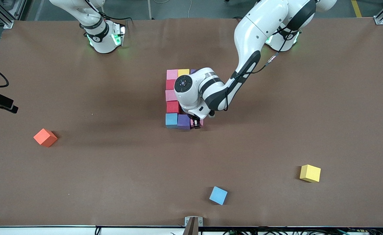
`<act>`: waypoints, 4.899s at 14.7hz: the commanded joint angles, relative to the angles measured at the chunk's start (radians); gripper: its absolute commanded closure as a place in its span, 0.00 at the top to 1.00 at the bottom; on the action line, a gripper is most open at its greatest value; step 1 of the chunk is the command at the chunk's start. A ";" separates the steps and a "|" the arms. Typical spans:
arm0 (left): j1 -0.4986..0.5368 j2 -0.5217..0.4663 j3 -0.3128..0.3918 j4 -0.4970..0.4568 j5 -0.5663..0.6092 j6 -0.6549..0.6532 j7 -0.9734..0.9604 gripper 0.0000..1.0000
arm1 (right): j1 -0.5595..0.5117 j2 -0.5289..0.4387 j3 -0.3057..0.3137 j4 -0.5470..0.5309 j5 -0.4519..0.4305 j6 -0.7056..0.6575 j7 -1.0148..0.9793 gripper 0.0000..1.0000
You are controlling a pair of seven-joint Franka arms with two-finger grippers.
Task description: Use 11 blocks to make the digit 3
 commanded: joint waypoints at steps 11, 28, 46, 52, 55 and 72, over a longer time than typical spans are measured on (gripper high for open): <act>0.002 -0.086 -0.001 -0.017 0.019 -0.015 0.014 1.00 | 0.019 -0.066 0.007 -0.085 -0.053 0.029 -0.051 1.00; 0.479 -0.449 -0.002 -0.026 0.012 -0.100 0.948 1.00 | 0.049 -0.065 0.002 -0.064 -0.052 0.026 -0.027 1.00; 0.787 -0.893 0.161 -0.333 -0.421 -0.253 2.395 1.00 | 0.046 -0.062 0.002 -0.067 -0.056 0.043 -0.014 1.00; 0.792 -0.894 0.161 -0.114 -0.416 -0.554 2.521 1.00 | 0.045 -0.062 0.002 -0.067 -0.056 0.042 -0.014 1.00; 0.735 -0.891 0.161 -0.037 -0.406 -0.658 2.518 1.00 | 0.046 -0.062 0.002 -0.067 -0.058 0.045 -0.016 1.00; 0.659 -0.847 0.153 -0.025 -0.407 -0.671 2.552 1.00 | 0.042 -0.062 0.000 -0.067 -0.059 0.042 -0.016 1.00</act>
